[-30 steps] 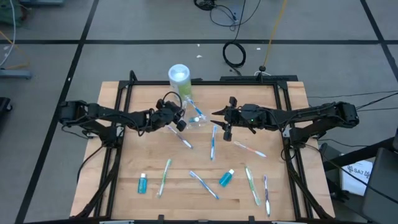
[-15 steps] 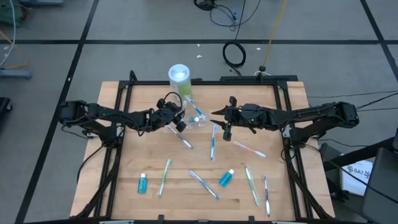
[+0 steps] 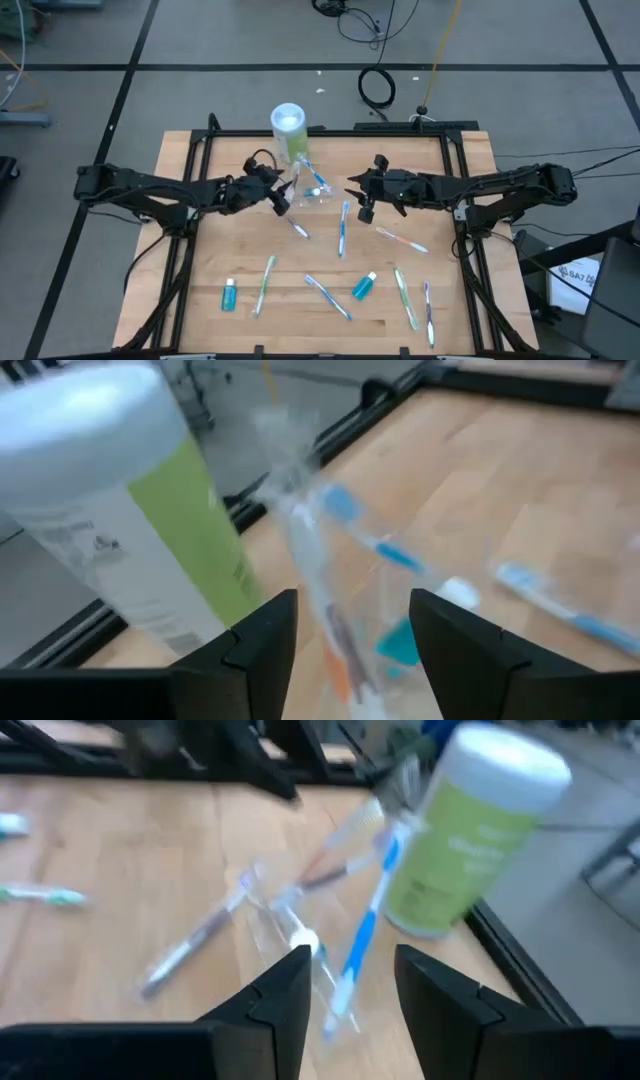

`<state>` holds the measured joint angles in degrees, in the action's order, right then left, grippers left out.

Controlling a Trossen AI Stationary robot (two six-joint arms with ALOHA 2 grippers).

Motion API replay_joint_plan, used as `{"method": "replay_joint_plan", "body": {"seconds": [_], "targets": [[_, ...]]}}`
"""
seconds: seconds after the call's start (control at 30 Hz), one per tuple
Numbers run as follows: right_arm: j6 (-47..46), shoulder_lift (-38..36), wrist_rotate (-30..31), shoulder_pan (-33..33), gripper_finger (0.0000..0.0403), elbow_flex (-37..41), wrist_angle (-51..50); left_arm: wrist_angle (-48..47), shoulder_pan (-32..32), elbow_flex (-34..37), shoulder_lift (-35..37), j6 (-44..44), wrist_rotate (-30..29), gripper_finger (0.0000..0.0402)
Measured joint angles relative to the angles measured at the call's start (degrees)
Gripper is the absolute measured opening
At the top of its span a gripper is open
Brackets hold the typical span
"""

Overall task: Pick & Place toothbrushing station
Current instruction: Put the left mouthwash into the center of the transparent organizer

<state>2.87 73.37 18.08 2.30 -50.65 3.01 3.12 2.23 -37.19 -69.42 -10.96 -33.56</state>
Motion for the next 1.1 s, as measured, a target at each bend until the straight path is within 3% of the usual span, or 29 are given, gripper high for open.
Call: {"method": "replay_joint_plan", "body": {"seconds": [0.13, 0.3, 0.6, 0.8, 0.87, 0.97, 1.1], "targets": [[-2.12, 1.87, -0.33, 0.4, 0.0141, 0.02, -1.63, -2.17, -2.59, -0.02, 3.28, -1.58, 1.14, 0.0188], [-2.2, 5.19, -0.26, 0.77, 0.0141, -0.04, 0.84, 1.19, -5.34, -0.02, 3.54, 0.25, 8.66, 0.0177], [-1.71, 10.68, -0.37, 2.91, 0.0141, 0.0, 5.86, 17.65, -7.08, -0.04, -8.06, 9.23, 11.14, 0.0168], [-2.28, 10.74, -1.62, 3.48, 0.0141, 0.0, 5.25, 15.53, -7.28, -0.02, -12.59, 8.34, 11.16, 0.0166], [-2.34, 10.72, -5.69, 3.48, 0.0141, 0.0, 5.33, 11.28, -8.08, -0.02, -12.73, 5.3, 11.57, 0.0165], [-3.16, 10.73, -11.43, 3.29, 0.0141, 0.0, 5.18, 4.95, -9.42, -0.02, -12.73, -6.05, 11.26, 0.0165], [-7.83, 10.72, -12.31, 3.2, 0.0141, 0.0, 3.75, -1.35, -10.24, -0.02, -12.55, -23.03, 11.26, 0.0165]]}}
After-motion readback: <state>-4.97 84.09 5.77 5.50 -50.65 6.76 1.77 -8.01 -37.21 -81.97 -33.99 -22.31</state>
